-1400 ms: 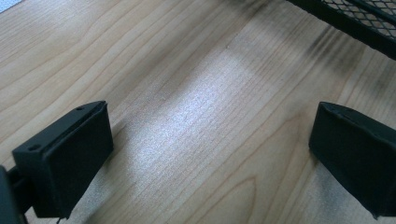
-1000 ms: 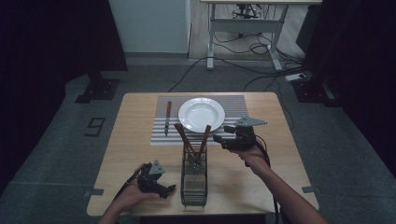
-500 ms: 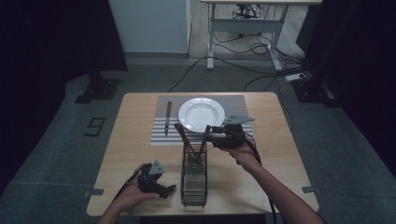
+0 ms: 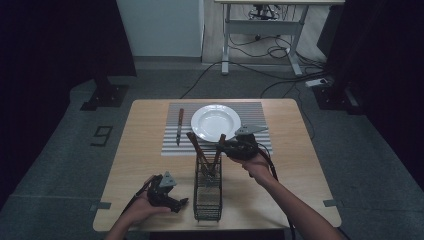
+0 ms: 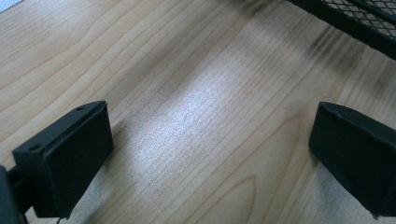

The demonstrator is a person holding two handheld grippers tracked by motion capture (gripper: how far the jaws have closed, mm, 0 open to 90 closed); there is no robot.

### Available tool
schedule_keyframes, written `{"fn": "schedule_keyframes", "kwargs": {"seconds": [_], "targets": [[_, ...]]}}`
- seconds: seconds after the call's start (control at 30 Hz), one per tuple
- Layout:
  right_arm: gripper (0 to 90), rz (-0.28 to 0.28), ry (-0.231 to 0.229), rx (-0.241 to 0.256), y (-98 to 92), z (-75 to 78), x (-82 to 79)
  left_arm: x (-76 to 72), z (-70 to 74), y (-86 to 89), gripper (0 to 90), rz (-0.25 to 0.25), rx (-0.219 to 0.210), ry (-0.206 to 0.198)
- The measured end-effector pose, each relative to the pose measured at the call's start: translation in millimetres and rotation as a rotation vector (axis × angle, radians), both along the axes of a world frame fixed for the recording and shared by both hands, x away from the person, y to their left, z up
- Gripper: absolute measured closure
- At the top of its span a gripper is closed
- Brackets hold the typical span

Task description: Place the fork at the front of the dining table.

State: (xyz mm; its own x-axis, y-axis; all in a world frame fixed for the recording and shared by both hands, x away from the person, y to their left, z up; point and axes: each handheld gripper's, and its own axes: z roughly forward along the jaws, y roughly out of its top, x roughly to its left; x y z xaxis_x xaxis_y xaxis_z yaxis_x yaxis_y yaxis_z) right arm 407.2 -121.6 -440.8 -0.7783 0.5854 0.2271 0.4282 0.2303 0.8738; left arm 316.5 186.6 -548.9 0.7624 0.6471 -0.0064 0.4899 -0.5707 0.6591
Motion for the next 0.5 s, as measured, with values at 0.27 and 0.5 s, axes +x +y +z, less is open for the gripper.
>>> {"fn": "schedule_keyframes", "kwargs": {"seconds": [0.27,0.5], "targets": [[76.6,0.002,0.025,0.059,-3.5,0.3,-0.5,0.0,0.0,0.0,0.0,0.0,0.0,0.0],[79.5,0.004,0.019,0.104,-7.3,4.6,-3.5,0.0,0.1,0.1,0.0,-0.002,0.002,0.001]]}}
